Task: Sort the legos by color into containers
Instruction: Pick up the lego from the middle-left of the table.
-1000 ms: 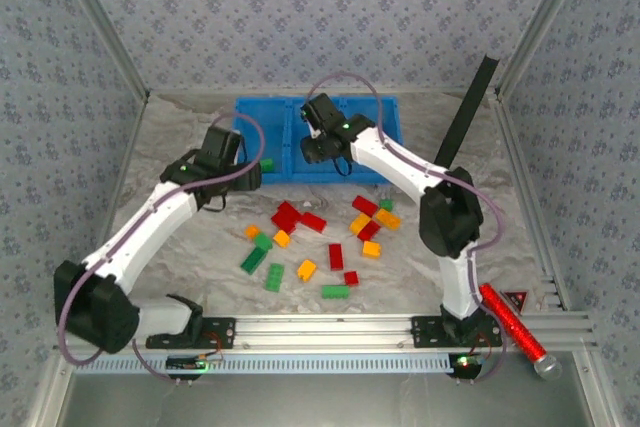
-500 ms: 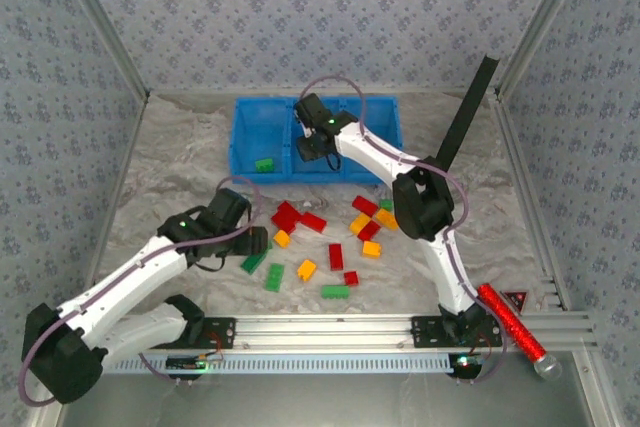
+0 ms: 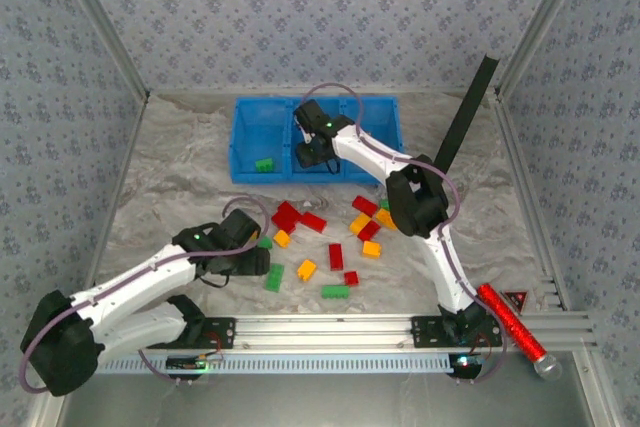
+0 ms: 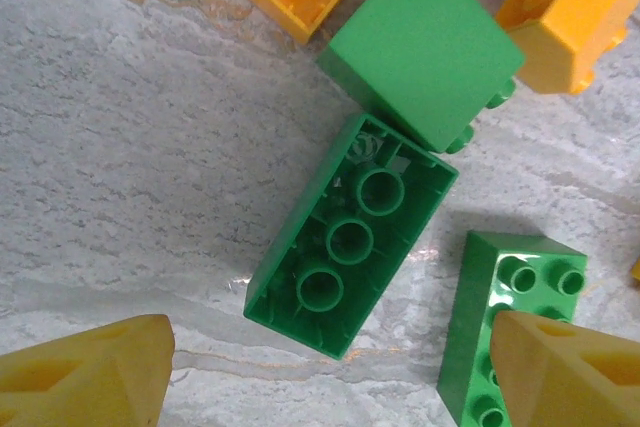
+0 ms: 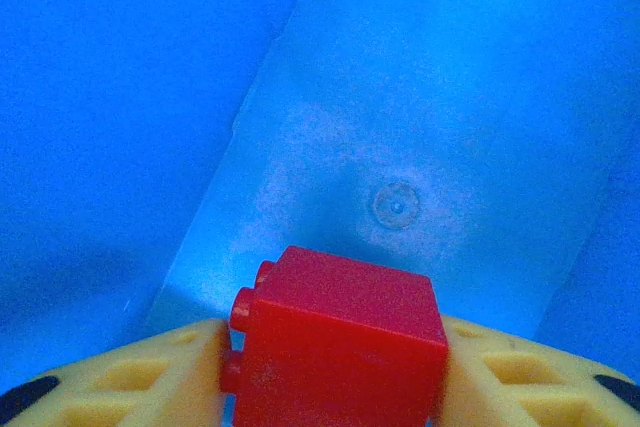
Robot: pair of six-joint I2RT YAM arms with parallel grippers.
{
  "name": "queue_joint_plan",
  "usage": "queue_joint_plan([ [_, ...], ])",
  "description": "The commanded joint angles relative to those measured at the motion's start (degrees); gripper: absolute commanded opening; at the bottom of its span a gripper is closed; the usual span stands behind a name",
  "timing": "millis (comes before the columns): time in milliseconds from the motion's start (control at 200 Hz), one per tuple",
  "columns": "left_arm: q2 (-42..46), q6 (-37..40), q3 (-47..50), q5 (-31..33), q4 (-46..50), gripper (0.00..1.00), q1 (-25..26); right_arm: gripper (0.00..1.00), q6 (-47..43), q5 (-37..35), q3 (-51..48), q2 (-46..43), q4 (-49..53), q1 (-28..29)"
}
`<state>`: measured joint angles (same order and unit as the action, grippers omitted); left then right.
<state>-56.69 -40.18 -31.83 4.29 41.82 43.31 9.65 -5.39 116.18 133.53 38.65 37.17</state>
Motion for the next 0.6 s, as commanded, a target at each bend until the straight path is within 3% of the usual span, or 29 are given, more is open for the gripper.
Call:
queue_joint_plan([
  [0, -1.4, -0.3, 0.8, 0.7, -2.0, 0.82, 0.5, 0.58, 0.3, 0.9, 1.2, -0.7, 0.7, -0.3],
  [150, -4.2, 1.0, 0.5, 1.5, -4.0, 0.82, 0.6, 0.64, 0.2, 1.5, 0.4, -2.4, 0.2, -0.2],
  [365, -7.7, 2.7, 0.2, 2.7, -7.0, 0.81, 0.6, 0.64, -0.6, 1.7, -0.1, -6.7, 0.9, 1.0],
  [595, -13.8, 4.8, -1.5, 2.8, -8.8, 0.65, 0.6, 0.64, -2.2, -0.3, -5.8, -16.8, 2.8, 3.8],
])
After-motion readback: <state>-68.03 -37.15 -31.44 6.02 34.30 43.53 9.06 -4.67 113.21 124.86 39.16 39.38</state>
